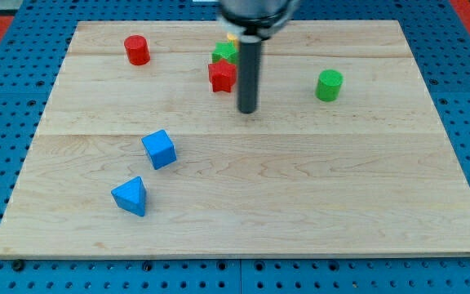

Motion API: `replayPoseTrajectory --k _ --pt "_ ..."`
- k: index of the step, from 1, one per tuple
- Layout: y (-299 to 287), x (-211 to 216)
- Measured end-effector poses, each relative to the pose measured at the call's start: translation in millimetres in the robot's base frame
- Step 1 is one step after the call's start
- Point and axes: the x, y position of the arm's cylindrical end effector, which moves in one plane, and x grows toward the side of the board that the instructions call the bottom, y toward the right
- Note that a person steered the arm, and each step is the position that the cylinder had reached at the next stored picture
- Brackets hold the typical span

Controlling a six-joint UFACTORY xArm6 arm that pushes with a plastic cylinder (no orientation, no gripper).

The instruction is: Slide red circle towards green star

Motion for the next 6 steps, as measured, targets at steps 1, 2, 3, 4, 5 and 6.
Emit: replayPoseTrajectory --k 1,2,3,4,5,6 --pt "-10 -38" --pt "-7 -87" --pt "-10 -64" --pt "-116 -43" --pt "-187 -83" --pt "-158 -103"
